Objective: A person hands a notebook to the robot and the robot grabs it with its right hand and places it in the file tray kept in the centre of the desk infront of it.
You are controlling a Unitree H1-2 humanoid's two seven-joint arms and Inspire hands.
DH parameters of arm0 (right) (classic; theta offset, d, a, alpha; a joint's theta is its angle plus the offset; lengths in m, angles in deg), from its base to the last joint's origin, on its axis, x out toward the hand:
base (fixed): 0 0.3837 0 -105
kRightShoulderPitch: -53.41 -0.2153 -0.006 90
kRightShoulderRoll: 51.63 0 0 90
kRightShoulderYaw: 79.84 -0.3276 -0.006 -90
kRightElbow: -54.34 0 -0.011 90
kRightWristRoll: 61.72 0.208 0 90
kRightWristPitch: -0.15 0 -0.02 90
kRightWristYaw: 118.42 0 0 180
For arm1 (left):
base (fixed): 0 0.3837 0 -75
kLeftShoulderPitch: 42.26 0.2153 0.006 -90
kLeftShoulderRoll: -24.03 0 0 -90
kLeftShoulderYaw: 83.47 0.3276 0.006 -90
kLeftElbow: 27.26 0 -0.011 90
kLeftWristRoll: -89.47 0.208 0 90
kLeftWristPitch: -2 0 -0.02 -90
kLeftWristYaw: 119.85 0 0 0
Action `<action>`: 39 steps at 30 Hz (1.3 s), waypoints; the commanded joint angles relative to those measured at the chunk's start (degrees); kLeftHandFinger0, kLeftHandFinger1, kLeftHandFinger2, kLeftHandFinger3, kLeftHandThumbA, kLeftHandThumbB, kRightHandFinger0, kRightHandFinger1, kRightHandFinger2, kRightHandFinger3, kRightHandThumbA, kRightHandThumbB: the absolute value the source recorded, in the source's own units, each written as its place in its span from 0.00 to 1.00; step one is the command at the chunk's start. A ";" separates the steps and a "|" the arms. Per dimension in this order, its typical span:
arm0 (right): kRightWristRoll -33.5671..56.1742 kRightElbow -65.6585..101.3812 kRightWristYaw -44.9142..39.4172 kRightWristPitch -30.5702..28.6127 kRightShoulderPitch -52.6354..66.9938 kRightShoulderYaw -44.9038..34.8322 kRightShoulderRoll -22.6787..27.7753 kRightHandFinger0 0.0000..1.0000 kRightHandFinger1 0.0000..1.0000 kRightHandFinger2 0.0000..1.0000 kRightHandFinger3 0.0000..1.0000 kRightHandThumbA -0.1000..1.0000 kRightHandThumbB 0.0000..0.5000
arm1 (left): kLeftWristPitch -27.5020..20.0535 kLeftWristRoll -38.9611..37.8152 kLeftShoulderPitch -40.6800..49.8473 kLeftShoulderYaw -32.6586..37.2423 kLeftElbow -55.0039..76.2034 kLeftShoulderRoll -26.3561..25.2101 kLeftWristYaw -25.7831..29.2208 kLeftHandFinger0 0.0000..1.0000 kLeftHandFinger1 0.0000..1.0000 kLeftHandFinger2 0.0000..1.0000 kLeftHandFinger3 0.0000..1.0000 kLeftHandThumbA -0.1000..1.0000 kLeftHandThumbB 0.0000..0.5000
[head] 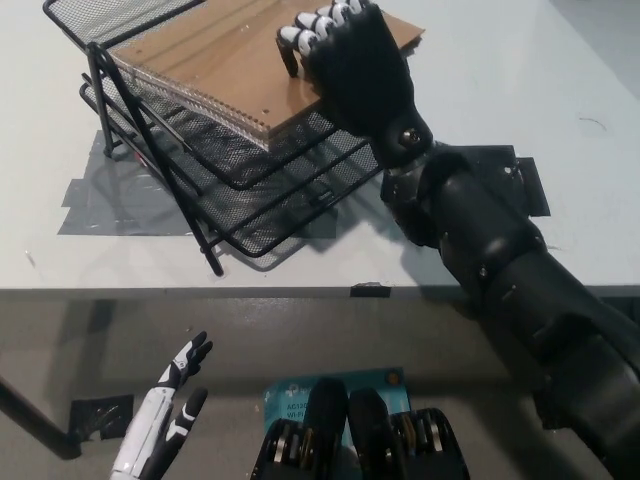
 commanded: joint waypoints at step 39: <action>54.36 70.71 -110.70 43.67 -7.19 4.59 30.41 1.00 1.00 1.00 1.00 0.83 1.00 | 1.96 -0.76 -1.89 0.25 2.84 -0.95 -1.76 1.00 1.00 0.95 1.00 0.92 0.51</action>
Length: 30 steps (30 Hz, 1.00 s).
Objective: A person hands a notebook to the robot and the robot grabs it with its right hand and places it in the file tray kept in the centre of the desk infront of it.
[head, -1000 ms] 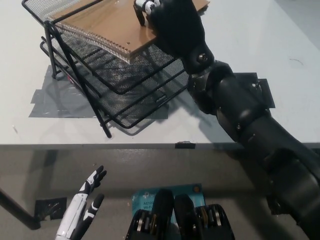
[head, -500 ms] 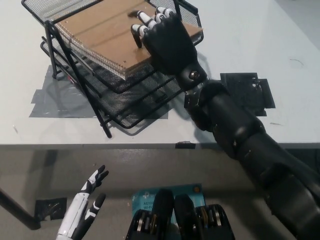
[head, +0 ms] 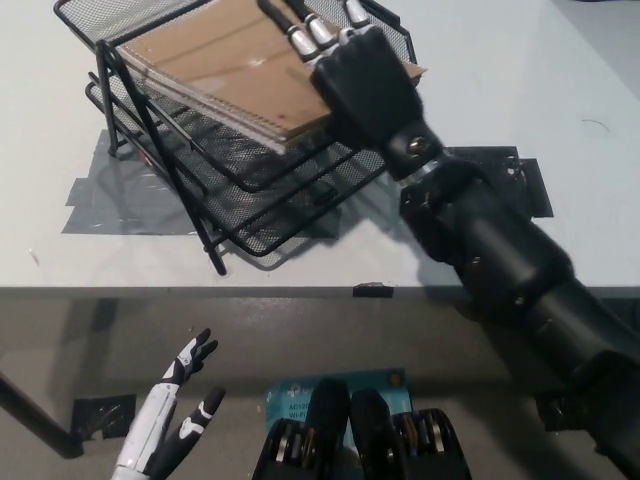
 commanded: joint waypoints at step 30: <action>83.40 53.04 -89.67 34.57 -36.81 5.90 45.79 1.00 1.00 1.00 1.00 0.77 1.00 | 0.62 0.01 -0.98 0.42 1.80 0.69 -0.44 1.00 0.98 0.95 1.00 0.92 0.52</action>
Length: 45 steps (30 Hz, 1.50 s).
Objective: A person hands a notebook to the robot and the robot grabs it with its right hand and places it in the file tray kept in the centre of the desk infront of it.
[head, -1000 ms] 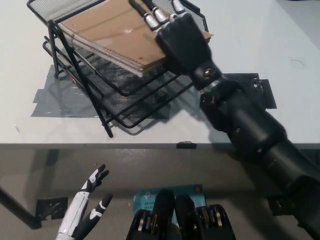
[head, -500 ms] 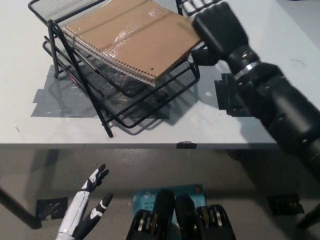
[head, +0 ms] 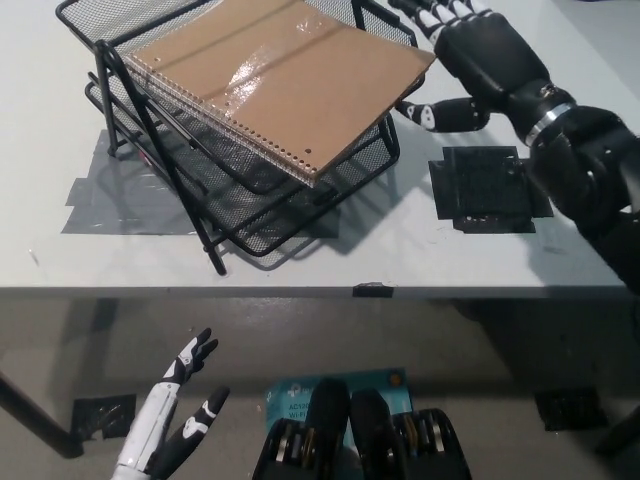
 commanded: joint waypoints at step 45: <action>47.17 50.00 -4.36 -6.59 67.02 -23.24 -18.53 1.00 1.00 1.00 1.00 1.00 0.64 | -3.86 -4.42 3.04 -1.75 0.27 1.31 0.44 1.00 1.00 1.00 1.00 1.00 0.80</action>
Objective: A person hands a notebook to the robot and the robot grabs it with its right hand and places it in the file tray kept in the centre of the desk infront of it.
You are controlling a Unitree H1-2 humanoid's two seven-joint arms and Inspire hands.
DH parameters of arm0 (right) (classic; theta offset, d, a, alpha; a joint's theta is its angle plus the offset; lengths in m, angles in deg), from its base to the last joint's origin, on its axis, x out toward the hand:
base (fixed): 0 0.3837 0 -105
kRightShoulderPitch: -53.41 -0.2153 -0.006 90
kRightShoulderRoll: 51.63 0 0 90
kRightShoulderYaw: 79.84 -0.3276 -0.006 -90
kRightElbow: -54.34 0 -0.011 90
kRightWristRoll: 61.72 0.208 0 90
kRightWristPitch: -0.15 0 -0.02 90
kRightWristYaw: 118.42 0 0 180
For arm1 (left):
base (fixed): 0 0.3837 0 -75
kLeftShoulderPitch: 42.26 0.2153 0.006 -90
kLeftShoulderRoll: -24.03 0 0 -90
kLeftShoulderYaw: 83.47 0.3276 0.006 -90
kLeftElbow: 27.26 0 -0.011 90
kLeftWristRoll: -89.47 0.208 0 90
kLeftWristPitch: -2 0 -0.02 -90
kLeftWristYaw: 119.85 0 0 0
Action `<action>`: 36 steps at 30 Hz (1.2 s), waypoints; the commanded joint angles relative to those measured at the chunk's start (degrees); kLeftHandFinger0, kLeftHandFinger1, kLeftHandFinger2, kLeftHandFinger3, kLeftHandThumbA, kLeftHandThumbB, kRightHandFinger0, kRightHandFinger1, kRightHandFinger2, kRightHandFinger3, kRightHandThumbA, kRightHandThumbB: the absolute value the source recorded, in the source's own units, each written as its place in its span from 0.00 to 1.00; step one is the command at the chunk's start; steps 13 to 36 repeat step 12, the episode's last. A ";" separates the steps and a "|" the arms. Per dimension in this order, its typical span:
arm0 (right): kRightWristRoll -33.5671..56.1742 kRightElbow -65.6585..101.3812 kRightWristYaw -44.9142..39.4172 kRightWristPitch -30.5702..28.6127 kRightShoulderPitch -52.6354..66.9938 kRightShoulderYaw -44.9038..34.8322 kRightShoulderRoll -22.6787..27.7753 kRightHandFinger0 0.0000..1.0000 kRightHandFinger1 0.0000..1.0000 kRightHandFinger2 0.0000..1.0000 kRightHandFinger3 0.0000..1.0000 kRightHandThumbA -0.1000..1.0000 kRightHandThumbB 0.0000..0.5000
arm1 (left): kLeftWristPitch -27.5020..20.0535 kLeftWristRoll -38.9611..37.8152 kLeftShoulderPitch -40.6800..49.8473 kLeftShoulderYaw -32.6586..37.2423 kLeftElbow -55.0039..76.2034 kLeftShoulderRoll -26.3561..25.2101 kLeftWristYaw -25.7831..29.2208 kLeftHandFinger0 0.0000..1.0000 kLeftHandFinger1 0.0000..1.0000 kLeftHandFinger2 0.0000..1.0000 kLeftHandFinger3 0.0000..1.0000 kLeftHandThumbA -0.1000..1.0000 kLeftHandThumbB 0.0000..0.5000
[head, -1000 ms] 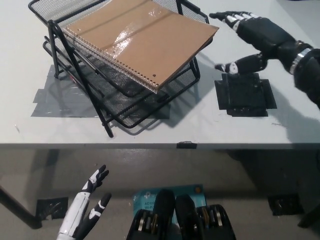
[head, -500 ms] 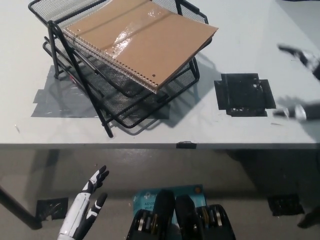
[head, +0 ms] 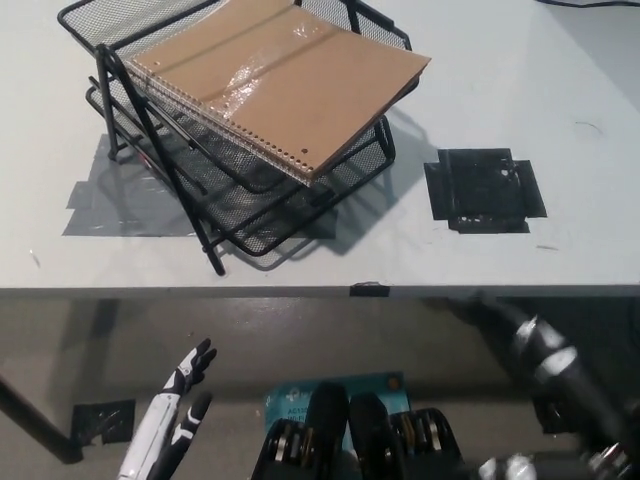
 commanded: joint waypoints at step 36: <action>0.36 -23.39 -0.48 -11.38 -0.29 -4.13 -13.79 1.00 1.00 1.00 1.00 1.00 0.35 | -5.61 -3.03 -0.59 -2.16 -0.72 0.37 1.01 1.00 1.00 1.00 1.00 1.00 0.81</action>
